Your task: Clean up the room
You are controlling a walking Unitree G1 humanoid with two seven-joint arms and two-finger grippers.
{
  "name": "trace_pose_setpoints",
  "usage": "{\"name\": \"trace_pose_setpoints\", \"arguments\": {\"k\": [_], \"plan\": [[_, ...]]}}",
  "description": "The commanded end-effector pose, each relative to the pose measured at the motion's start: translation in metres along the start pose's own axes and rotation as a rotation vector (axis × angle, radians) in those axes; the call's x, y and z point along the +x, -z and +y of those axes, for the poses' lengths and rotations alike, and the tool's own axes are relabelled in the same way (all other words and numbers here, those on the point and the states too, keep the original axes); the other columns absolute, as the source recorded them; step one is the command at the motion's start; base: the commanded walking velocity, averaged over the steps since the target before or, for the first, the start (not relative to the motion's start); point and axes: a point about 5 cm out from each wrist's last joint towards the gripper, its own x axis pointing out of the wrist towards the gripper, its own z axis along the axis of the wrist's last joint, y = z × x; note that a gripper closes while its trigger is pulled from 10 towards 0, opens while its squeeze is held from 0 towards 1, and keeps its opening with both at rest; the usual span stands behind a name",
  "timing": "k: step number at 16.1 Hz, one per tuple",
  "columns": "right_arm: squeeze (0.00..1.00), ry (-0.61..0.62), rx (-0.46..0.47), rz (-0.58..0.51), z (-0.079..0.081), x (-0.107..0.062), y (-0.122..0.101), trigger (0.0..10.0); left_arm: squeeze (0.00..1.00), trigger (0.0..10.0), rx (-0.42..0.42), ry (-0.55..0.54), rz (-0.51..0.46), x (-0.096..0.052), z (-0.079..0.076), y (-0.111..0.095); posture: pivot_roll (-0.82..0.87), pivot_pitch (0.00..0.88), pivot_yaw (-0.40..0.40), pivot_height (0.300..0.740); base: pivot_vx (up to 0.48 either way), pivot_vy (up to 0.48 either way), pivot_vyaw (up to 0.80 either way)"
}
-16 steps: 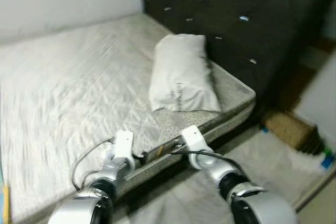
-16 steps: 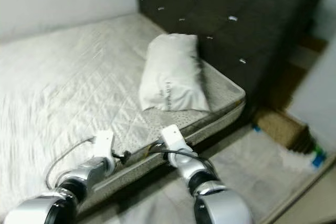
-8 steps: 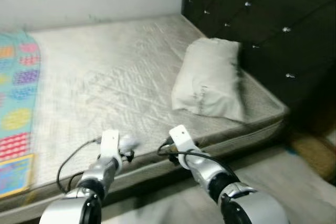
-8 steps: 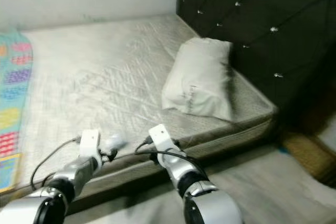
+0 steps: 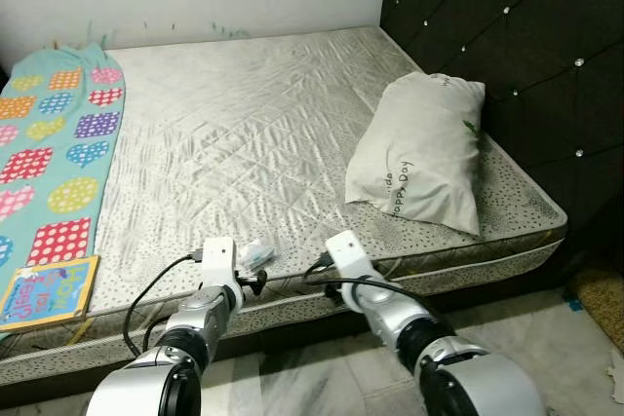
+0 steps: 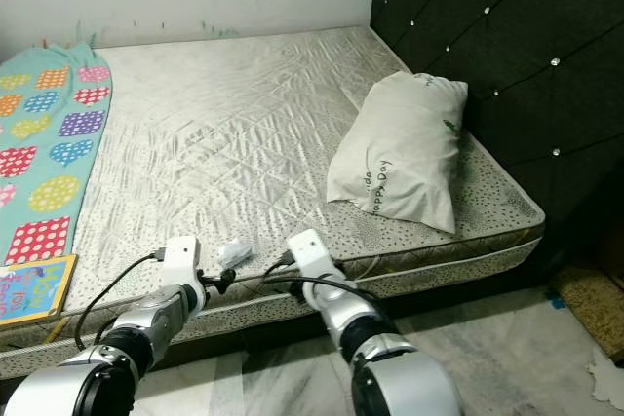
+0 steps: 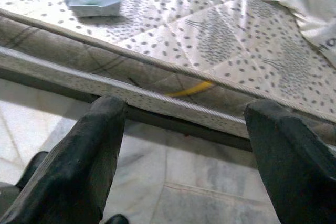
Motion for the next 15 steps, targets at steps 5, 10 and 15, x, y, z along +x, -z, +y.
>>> {"name": "trace_pose_setpoints", "arguments": {"k": [5,10,15], "plan": [[0.0,-0.012,-0.004,-0.019,0.0024,0.0003,-0.0069,10.0,0.0,10.0,0.002,0.005,-0.019,0.0001,0.002,-0.0073,-0.03,0.019,-0.039,0.74,0.314,0.0,0.0],[0.0,-0.011,0.016,-0.018,0.0015,0.0003,-0.0073,10.0,0.0,10.0,0.012,0.004,-0.017,0.0003,0.0013,-0.0079,-0.03,0.019,-0.038,0.74,0.253,0.0,0.0],[0.0,-0.019,0.008,-0.022,0.0022,0.0003,-0.0078,10.0,0.0,10.0,0.035,-0.016,-0.006,0.0003,0.0021,-0.0061,-0.03,0.016,-0.036,0.74,0.0,0.0,0.25]]}}
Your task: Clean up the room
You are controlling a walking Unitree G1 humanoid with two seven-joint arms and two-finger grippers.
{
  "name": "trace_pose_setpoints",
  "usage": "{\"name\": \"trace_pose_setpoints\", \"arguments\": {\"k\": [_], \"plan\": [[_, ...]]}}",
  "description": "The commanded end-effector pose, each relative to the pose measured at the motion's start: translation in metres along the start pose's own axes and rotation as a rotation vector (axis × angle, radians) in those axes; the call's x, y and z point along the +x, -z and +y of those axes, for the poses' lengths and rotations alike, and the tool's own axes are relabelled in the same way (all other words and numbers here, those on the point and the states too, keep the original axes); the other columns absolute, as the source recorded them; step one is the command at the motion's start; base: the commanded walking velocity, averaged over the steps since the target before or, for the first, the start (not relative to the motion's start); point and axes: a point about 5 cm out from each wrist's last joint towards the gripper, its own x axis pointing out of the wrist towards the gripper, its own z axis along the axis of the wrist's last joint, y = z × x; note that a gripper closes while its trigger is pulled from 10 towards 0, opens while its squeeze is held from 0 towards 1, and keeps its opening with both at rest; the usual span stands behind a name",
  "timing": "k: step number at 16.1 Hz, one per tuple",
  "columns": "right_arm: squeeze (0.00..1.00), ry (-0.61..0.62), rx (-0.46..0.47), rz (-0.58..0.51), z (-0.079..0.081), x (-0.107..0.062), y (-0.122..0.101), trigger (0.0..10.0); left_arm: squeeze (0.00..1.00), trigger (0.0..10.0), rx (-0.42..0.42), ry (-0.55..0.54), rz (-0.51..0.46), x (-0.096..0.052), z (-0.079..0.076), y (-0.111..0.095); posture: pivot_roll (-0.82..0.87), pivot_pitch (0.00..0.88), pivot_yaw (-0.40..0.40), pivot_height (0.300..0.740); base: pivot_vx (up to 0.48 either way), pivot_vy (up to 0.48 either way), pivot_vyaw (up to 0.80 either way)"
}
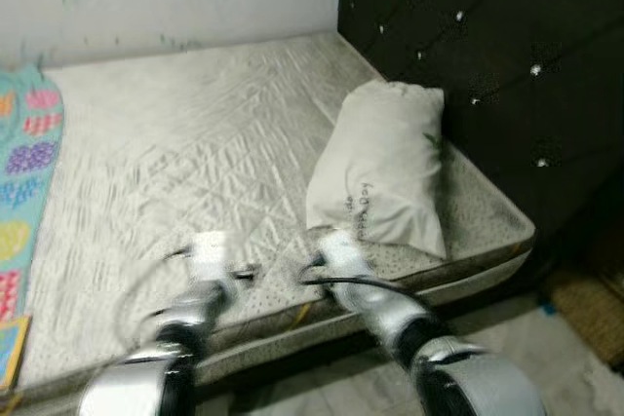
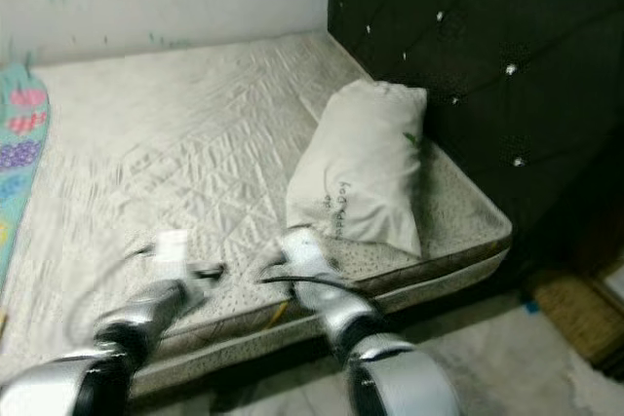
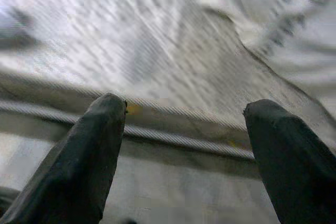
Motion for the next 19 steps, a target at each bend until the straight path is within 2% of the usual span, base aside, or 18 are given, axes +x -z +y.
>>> {"name": "trace_pose_setpoints", "arguments": {"k": [1,10,11,16,19], "plan": [[0.0,-0.03,0.001,-0.029,0.012,0.001,-0.01,10.0,0.0,10.0,0.005,-0.045,0.02,-0.003,0.015,0.005,-0.03,0.016,-0.036,0.74,0.0,0.0,0.8],[0.0,-0.027,-0.002,-0.024,0.012,0.001,-0.009,10.0,0.0,10.0,0.008,-0.048,0.028,-0.003,0.015,0.007,-0.02,0.0,-0.036,0.74,0.0,0.0,0.8],[0.0,-0.023,0.025,-0.02,0.012,0.001,-0.008,10.0,0.0,10.0,0.003,-0.047,0.025,-0.003,0.015,0.006,-0.02,0.0,-0.035,0.74,0.0,0.0,0.0],[0.0,-0.016,0.039,-0.031,0.01,0.001,-0.01,10.0,0.0,10.0,-0.017,-0.039,0.01,-0.002,0.015,0.003,-0.02,0.008,-0.037,0.74,0.0,0.0,0.0],[0.0,-0.002,0.11,-0.065,0.004,0.001,-0.018,10.0,0.0,10.0,-0.035,-0.012,-0.061,-0.002,0.013,-0.012,-0.03,0.014,-0.037,0.74,0.0,0.0,0.0]]}}
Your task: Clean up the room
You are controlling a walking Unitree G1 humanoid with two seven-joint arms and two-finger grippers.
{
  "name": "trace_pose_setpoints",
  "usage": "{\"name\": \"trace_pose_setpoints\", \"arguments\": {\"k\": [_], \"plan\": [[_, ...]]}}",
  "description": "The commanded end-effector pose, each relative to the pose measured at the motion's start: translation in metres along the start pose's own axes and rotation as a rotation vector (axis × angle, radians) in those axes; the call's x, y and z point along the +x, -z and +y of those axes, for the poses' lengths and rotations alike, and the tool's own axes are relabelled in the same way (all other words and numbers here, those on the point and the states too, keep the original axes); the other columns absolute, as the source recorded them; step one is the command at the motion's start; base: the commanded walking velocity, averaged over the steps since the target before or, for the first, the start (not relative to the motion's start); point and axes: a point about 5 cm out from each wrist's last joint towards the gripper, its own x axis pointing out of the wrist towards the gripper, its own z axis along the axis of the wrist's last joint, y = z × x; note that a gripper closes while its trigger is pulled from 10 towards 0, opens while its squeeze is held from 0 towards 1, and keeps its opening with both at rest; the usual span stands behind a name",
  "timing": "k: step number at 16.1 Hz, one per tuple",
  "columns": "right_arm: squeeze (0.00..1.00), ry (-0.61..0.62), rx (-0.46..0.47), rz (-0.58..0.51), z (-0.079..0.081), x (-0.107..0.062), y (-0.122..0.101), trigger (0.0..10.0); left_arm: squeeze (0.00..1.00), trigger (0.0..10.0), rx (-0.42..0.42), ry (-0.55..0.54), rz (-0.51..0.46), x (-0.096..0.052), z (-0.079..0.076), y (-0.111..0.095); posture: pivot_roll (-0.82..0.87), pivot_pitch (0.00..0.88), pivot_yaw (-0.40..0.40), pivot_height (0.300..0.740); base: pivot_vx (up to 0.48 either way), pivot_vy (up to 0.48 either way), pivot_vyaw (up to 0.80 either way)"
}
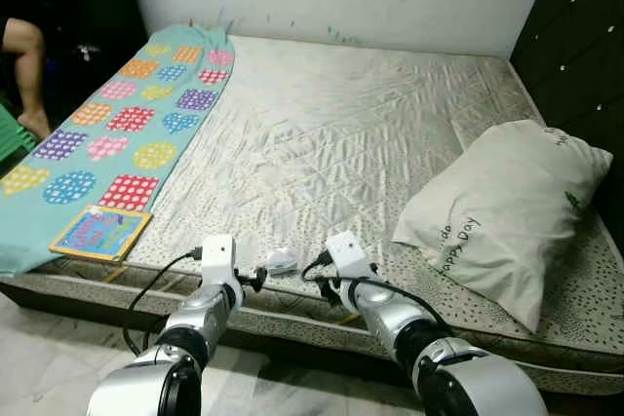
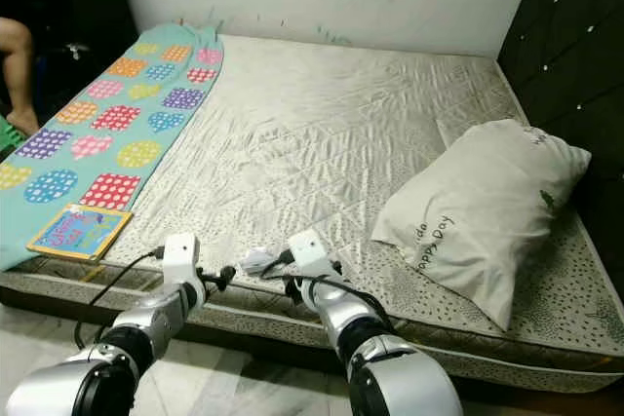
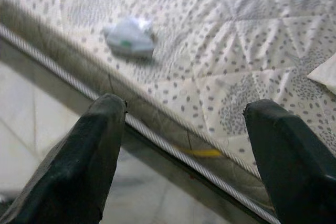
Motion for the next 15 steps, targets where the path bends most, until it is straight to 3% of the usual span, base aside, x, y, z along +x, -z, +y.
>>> {"name": "trace_pose_setpoints", "arguments": {"k": [1,3,6,7,8,9,10,12,13,15], "plan": [[0.0,0.019,0.074,-0.097,-0.01,0.0,-0.026,10.0,0.0,10.0,-0.029,0.043,-0.115,0.001,-0.001,-0.031,-0.03,0.024,-0.041,0.74,0.0,0.0,0.0],[0.0,0.013,0.143,-0.193,-0.026,-0.003,-0.047,10.0,0.0,10.0,-0.001,0.124,-0.26,-0.004,0.004,-0.061,-0.02,0.036,-0.047,0.74,0.0,0.0,0.0],[0.0,0.009,0.167,-0.298,-0.049,-0.011,-0.06,10.0,0.0,10.0,0.03,0.173,-0.452,-0.023,0.02,-0.076,-0.02,0.044,-0.054,0.74,0.0,0.0,0.0],[0.0,0.006,0.172,-0.335,-0.057,-0.014,-0.063,10.0,0.0,10.0,0.048,0.177,-0.511,-0.035,0.025,-0.073,-0.02,0.045,-0.059,0.74,0.0,0.0,0.0],[0.0,0.008,0.17,-0.397,-0.067,-0.021,-0.068,10.0,0.0,10.0,0.163,0.126,-0.544,-0.053,0.031,-0.058,-0.02,0.045,-0.062,0.74,0.0,0.0,0.0],[0.0,0.007,0.159,-0.461,-0.073,-0.029,-0.071,10.0,0.0,10.0,0.207,0.086,-0.584,-0.07,0.034,-0.045,-0.02,0.044,-0.067,0.74,0.0,0.0,0.0],[0.0,0.007,0.148,-0.513,-0.078,-0.037,-0.072,10.0,0.0,10.0,0.175,0.067,-0.608,-0.083,0.034,-0.037,-0.02,0.044,-0.073,0.74,0.0,0.0,0.0],[0.0,-0.014,0.066,-0.618,-0.085,-0.062,-0.062,10.0,0.0,10.0,0.26,-0.004,-0.7,-0.111,0.035,-0.021,-0.01,0.044,-0.081,0.74,0.0,0.0,0.0],[0.0,-0.021,0.065,-0.614,-0.09,-0.07,-0.048,10.0,0.0,10.0,0.243,-0.034,-0.715,-0.122,0.038,-0.014,-0.01,0.044,-0.087,0.74,0.0,0.0,0.0],[0.0,-0.007,-0.028,-0.618,-0.101,-0.093,-0.018,10.0,0.0,10.0,0.256,-0.054,-0.661,-0.139,0.05,0.003,-0.01,0.045,-0.086,0.74,0.0,0.0,0.0]]}}
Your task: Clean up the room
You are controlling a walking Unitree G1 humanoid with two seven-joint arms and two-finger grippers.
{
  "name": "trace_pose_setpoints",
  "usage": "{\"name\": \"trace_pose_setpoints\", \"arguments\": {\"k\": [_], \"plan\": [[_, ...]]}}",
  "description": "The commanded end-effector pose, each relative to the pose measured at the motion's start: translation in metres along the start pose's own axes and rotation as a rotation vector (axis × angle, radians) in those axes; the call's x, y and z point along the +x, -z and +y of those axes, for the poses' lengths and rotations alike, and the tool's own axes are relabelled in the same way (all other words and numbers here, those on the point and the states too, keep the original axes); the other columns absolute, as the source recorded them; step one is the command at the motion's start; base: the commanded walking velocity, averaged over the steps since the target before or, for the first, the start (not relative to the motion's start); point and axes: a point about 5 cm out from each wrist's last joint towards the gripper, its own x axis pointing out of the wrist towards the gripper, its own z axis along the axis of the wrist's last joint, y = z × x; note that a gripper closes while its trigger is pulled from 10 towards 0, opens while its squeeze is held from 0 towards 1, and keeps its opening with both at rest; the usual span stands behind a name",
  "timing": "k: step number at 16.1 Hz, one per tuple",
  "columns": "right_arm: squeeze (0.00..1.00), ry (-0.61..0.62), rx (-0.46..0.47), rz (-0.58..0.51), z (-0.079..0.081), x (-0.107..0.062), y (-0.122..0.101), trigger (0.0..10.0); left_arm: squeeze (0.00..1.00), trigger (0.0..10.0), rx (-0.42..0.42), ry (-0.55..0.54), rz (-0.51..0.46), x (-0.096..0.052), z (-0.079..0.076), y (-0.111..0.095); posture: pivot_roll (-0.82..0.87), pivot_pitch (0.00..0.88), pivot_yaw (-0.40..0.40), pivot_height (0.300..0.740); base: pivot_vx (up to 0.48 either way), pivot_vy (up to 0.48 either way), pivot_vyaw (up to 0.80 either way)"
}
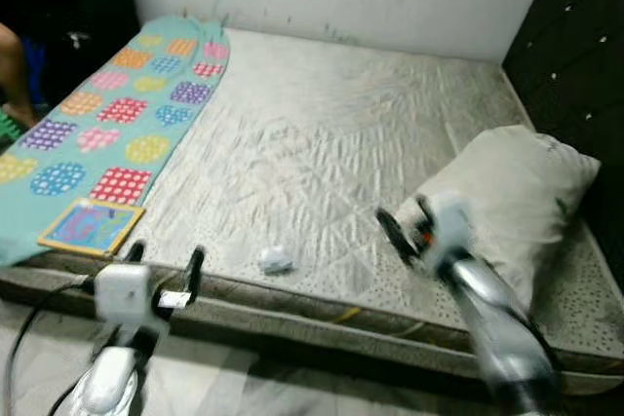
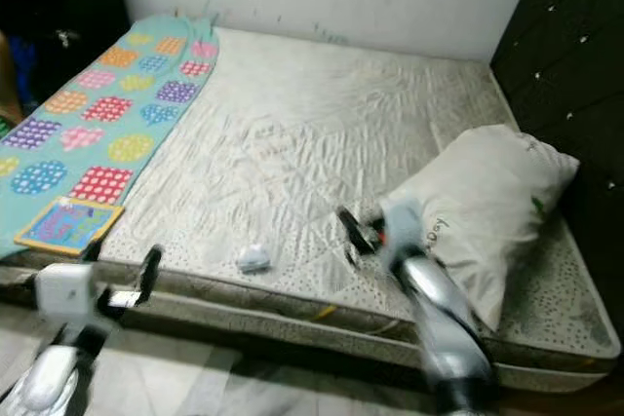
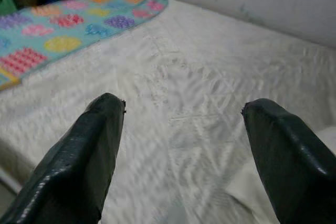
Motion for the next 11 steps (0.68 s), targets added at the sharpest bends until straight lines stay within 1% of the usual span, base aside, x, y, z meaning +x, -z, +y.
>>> {"name": "trace_pose_setpoints", "arguments": {"k": [1,2,4,5,6,7,10,11], "plan": [[0.0,0.002,-0.018,-0.034,-0.005,-0.011,-0.006,10.0,0.0,10.0,-0.008,-0.023,0.041,-0.01,0.007,0.004,-0.01,0.042,-0.083,0.74,0.0,0.0,0.0],[0.0,0.031,-0.033,-0.023,-0.011,-0.021,-0.003,10.0,0.0,10.0,-0.038,-0.058,0.088,-0.019,0.013,0.012,-0.02,0.04,-0.08,0.74,0.0,0.0,0.0],[0.0,0.055,-0.054,-0.009,-0.015,-0.03,0.001,10.0,0.0,10.0,-0.055,-0.073,0.124,-0.027,0.016,0.02,-0.02,0.038,-0.078,0.74,0.0,0.0,0.0],[0.0,0.09,-0.072,0.028,-0.023,-0.038,0.01,10.0,0.0,10.0,-0.066,-0.094,0.165,-0.034,0.019,0.03,-0.02,0.036,-0.081,0.74,0.0,0.0,0.0],[0.0,0.119,-0.103,0.058,-0.031,-0.041,0.017,10.0,0.0,10.0,-0.079,-0.099,0.163,-0.03,0.021,0.028,-0.02,0.028,-0.086,0.74,0.0,0.0,0.0],[0.0,0.128,-0.113,0.067,-0.033,-0.042,0.019,10.0,0.0,10.0,-0.081,-0.098,0.156,-0.027,0.021,0.026,-0.02,0.027,-0.087,0.74,0.0,0.0,0.0],[0.0,0.122,-0.109,0.091,-0.035,-0.044,0.019,10.0,0.0,10.0,-0.094,-0.104,0.137,-0.022,0.025,0.019,-0.02,0.01,-0.096,0.74,0.0,0.0,0.0],[0.0,0.119,-0.102,0.1,-0.034,-0.046,0.019,10.0,0.0,10.0,-0.11,-0.111,0.121,-0.018,0.026,0.015,-0.02,0.009,-0.107,0.74,0.0,0.0,0.0]]}}
